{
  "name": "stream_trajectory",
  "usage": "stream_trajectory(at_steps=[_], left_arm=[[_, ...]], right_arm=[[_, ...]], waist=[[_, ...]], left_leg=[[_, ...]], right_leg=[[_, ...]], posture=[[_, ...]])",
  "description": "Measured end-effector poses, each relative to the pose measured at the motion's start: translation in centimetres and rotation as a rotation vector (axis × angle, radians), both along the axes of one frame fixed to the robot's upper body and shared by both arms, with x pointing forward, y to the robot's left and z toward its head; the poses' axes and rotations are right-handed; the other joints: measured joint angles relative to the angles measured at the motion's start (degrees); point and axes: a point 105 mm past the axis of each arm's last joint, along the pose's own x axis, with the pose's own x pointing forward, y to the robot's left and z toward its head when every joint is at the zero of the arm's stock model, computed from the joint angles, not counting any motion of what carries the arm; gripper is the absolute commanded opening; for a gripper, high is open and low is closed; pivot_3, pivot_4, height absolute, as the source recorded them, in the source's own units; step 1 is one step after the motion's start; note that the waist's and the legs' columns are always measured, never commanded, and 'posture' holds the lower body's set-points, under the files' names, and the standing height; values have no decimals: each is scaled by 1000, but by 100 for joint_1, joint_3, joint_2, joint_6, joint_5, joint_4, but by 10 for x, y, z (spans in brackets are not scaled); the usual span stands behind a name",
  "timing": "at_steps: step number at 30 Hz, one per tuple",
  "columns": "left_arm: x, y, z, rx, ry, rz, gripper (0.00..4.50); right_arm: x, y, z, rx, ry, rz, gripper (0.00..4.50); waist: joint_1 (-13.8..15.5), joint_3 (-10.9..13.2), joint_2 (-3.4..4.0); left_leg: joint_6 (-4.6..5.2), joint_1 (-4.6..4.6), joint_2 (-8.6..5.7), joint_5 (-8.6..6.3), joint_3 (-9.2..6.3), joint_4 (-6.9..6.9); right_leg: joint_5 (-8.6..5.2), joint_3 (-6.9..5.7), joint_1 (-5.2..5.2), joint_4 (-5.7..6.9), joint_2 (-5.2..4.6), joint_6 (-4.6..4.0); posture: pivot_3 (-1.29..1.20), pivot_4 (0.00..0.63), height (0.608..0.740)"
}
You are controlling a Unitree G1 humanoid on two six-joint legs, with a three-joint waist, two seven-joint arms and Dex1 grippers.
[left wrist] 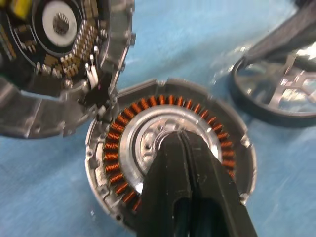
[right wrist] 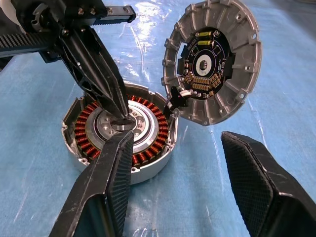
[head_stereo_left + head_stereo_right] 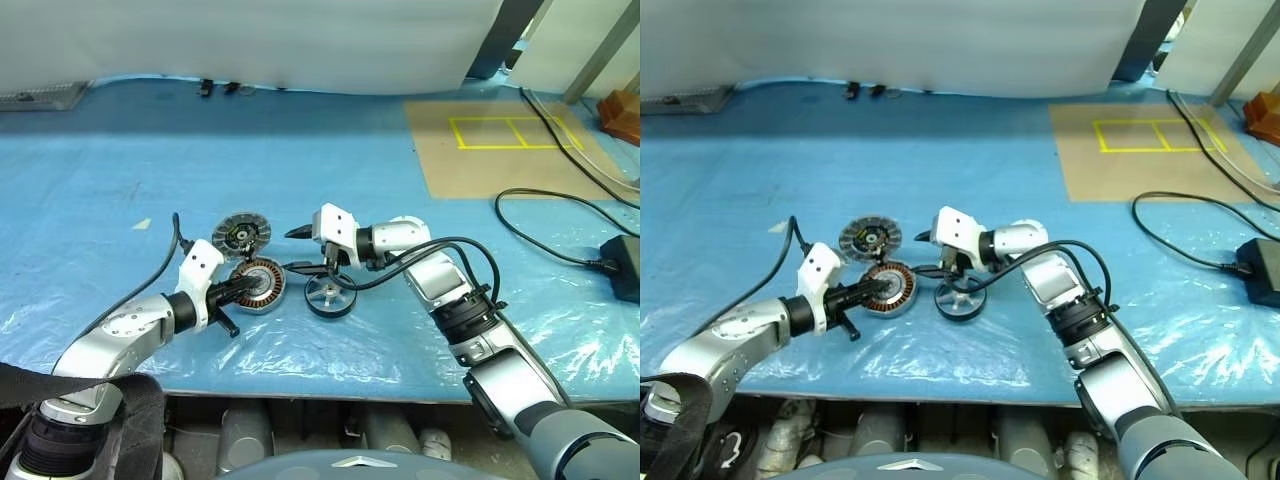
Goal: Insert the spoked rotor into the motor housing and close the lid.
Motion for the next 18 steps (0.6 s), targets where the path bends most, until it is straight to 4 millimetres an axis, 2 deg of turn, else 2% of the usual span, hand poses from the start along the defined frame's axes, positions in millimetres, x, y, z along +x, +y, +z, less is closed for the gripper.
stream_trajectory(at_steps=[3, 8, 13, 18], left_arm=[[2, 6, 8, -18, -17, 17, 29], [1, 5, 6, -17, -11, 15, 29], [2, -9, -12, -18, 19, -2, 29], [3, -15, -21, 39, -25, -14, 29]], right_arm=[[0, 0, 0, -2, -1, -1, 2883], [0, 0, -1, -4, -5, 0, 2883], [0, -1, -1, -5, -6, 2, 2883], [1, -1, -1, -8, -7, 0, 2883]], waist=[[-7, 0, 0], [-1, 0, 0], [-1, 0, 0], [1, 0, 0]], left_leg=[[0, 1, -1, 0, 0, 0], [0, -1, 0, 0, -1, 0], [1, -1, 1, 0, -1, 0], [1, 1, 1, 0, -3, -1]], right_leg=[[0, 0, 0, 0, 0, 0], [0, 0, 0, -2, 0, 0], [0, 0, 0, -2, -1, 0], [0, 1, 1, -1, -1, 0]], posture=[[0, 150, 740], [0, 150, 740], [0, 150, 740], [0, 150, 740]])
